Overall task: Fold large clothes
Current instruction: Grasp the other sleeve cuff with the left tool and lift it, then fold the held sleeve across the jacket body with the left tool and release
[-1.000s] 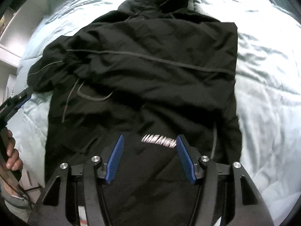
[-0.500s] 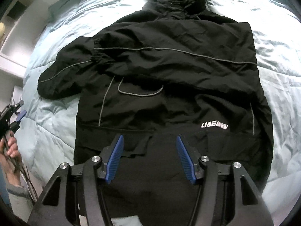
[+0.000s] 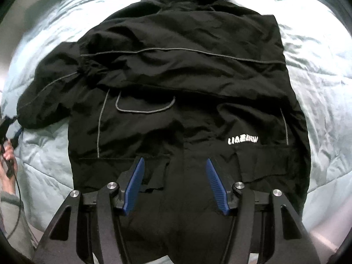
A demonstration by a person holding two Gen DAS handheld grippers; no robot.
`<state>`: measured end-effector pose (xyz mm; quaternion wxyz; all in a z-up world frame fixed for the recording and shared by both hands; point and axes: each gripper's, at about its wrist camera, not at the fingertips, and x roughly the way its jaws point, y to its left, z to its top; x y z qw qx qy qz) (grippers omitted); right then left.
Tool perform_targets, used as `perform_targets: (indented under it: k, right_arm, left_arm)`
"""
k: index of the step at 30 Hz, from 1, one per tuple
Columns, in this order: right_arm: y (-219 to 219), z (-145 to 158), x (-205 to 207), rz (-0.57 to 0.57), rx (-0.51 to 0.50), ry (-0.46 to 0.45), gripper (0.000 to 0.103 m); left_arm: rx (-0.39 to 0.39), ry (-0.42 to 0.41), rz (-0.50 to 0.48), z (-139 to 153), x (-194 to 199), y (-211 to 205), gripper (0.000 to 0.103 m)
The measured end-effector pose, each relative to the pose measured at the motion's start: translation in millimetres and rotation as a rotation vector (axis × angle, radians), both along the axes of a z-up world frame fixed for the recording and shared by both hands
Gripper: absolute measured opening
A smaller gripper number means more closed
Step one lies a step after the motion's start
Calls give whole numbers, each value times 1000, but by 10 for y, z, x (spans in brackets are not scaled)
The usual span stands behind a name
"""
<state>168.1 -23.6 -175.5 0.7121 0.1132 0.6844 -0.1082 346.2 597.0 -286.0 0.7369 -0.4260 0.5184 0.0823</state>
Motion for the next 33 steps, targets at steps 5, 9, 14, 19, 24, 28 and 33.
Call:
perform_targets:
  k: [5,9,14,19,24,28,33]
  right_arm:
    - [211,-68,203,71,-4,28,62]
    - [376,-177,340,120,4,52,62]
    - [473,-233,400,165,24,51,62]
    - [379,-231,347,157,60,32,62]
    - [168,-163,258,135,95,-7,62]
    - [-86,-91,142,110,125,-44,62]
    - [-470,-63,2,79,128,-69,62]
  left_arm:
    - [-52,-44,37,-172,128,67,57]
    - [-5,-122,5,-89,149,18,36]
    - [122,-237,-88,370,81,-244,17]
    - [188,-380,-228,1048,-19,-743,15]
    - [238,-483,-429,1603,-132,-1667,15]
    - [273,-537,-592,1853,-240,-2572,15]
    - [246,-565,-779,1887,-327,-3662,15]
